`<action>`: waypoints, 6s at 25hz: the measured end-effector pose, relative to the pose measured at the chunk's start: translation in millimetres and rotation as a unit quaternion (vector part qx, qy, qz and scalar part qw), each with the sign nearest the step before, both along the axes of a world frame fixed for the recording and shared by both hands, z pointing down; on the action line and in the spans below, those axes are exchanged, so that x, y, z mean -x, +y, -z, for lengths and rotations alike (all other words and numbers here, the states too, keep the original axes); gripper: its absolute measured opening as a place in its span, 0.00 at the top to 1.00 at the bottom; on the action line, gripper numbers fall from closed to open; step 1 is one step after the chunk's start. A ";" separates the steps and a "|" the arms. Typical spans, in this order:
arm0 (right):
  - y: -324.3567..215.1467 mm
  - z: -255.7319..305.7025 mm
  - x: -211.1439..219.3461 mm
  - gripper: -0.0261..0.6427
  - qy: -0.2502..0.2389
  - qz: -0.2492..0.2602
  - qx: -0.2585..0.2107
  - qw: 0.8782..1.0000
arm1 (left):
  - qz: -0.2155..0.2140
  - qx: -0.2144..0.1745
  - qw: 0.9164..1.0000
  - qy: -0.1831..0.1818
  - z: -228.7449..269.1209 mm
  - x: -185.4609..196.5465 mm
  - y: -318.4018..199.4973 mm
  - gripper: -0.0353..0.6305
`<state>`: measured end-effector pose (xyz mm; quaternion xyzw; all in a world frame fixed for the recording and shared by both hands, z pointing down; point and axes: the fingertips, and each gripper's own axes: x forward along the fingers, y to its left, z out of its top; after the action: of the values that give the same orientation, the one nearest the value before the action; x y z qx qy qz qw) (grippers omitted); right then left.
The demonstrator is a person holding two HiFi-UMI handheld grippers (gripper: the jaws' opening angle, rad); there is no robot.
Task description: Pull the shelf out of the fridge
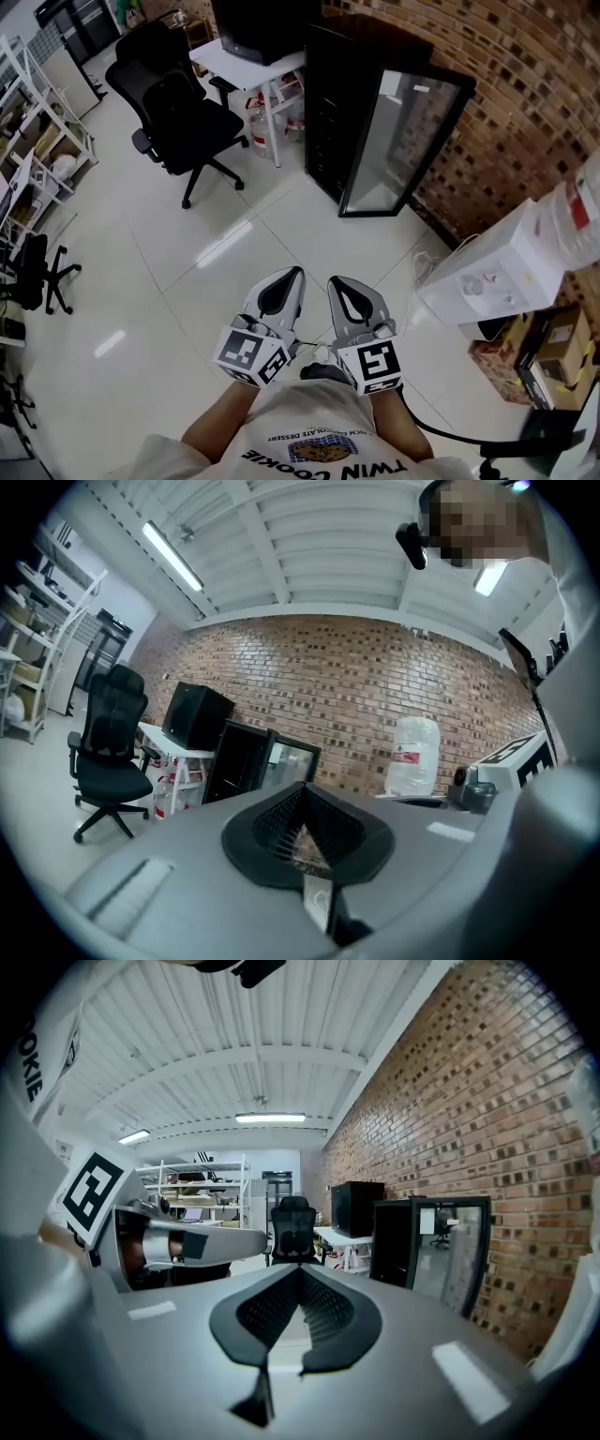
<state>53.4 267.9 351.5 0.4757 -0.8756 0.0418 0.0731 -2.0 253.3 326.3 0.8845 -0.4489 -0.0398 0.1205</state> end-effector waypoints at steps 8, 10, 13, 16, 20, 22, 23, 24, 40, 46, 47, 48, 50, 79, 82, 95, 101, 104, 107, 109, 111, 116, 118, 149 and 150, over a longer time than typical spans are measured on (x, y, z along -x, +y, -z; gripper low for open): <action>-33.6 0.9 -25.1 0.95 -0.005 0.010 -0.002 1.000 | 0.006 -0.005 1.000 -0.010 3.7 -27.2 -31.5 0.94; -39.5 2.5 -29.3 0.95 -0.008 0.011 -0.006 1.000 | 0.008 -0.007 1.000 -0.011 4.9 -30.7 -36.7 0.94; -44.7 1.0 -35.6 0.95 -0.006 0.007 -0.005 1.000 | 0.009 -0.009 1.000 -0.013 4.5 -35.2 -42.1 0.94; -47.4 -3.8 -38.3 0.95 -0.005 0.007 -0.001 1.000 | 0.007 -0.009 1.000 -0.012 3.2 -38.4 -48.1 0.94; -55.3 -7.0 -41.5 0.96 -0.002 0.005 -0.001 1.000 | 0.001 -0.013 1.000 -0.008 2.0 -44.1 -59.9 0.94; -63.6 -7.0 -42.0 0.95 0.000 0.003 -0.003 1.000 | -0.003 -0.014 1.000 -0.006 0.9 -45.7 -69.1 0.94; -68.9 -8.0 -42.1 0.95 0.001 0.001 -0.002 1.000 | -0.005 -0.014 1.000 -0.004 -0.3 -46.3 -74.8 0.94; -74.8 -9.4 -42.4 0.95 0.003 0.000 0.000 1.000 | -0.007 -0.013 1.000 -0.002 -1.8 -47.1 -80.9 0.94; -235.8 -8.7 -4.6 0.95 0.038 -0.044 0.011 0.998 | -0.058 0.010 0.998 0.033 -13.5 -15.6 -247.4 0.94; -300.5 -7.1 17.1 0.95 0.048 -0.064 0.016 0.997 | -0.076 0.017 0.996 0.044 -14.6 6.4 -314.1 0.94; -309.8 -6.5 20.6 0.95 0.050 -0.066 0.017 0.996 | -0.079 0.017 0.996 0.046 -15.2 9.4 -323.5 0.94; -318.5 -5.9 24.0 0.95 0.052 -0.069 0.016 0.996 | -0.083 0.016 0.995 0.049 -16.4 12.2 -332.3 0.94; -333.8 -4.2 30.2 0.95 0.059 -0.076 0.013 0.995 | -0.090 0.015 0.994 0.056 -19.3 17.8 -347.9 0.94; -456.7 -2.3 -0.3 0.95 0.065 -0.151 -0.003 0.986 | -0.168 0.041 0.982 0.077 -47.9 -23.0 -479.1 0.94; -476.6 -0.9 -6.9 0.95 0.060 -0.150 -0.007 0.987 | -0.175 0.055 0.978 0.096 -62.8 -33.2 -503.9 0.94; -540.0 -21.0 -39.5 0.95 0.057 -0.136 0.018 0.989 | -0.189 0.140 0.948 0.215 -138.4 -80.8 -604.4 0.89; -554.1 -39.0 -55.2 0.95 0.054 -0.134 0.038 0.989 | -0.188 0.174 0.936 0.243 -183.6 -101.3 -638.5 0.84; -559.7 -47.1 -61.8 0.95 0.059 -0.129 0.046 0.989 | -0.183 0.195 0.923 0.276 -210.9 -110.6 -658.3 0.80; -566.7 -58.2 -64.7 0.95 0.072 -0.119 0.056 0.989 | -0.170 0.221 0.910 0.305 -241.0 -117.0 -682.9 0.75; -570.1 -65.1 -67.1 0.95 0.080 -0.113 0.064 0.988 | -0.159 0.240 0.901 0.324 -258.5 -122.4 -696.6 0.73; -573.9 -71.1 -69.4 0.95 0.090 -0.105 0.070 0.988 | -0.152 0.257 0.893 0.337 -273.6 -129.0 -708.4 0.70; -580.2 -84.4 -70.1 0.95 0.103 -0.090 0.082 0.987 | -0.145 0.298 0.869 0.368 -308.8 -140.3 -733.0 0.65; -580.8 -90.3 -72.7 0.95 0.111 -0.087 0.093 0.986 | -0.150 0.311 0.855 0.388 -314.4 -148.4 -738.8 0.63; -596.1 -106.5 -68.5 0.95 0.112 -0.035 0.122 0.986 | -0.157 0.393 0.776 0.468 -334.1 -212.7 -810.2 0.93; -595.6 -106.6 -69.3 0.95 0.111 -0.037 0.123 0.985 | -0.152 0.398 0.777 0.464 -334.8 -213.0 -810.1 0.93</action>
<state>122.7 -327.7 458.0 0.4966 -0.8321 0.0984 0.2265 210.9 -556.8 661.0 0.6888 -0.1739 -0.2440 0.6602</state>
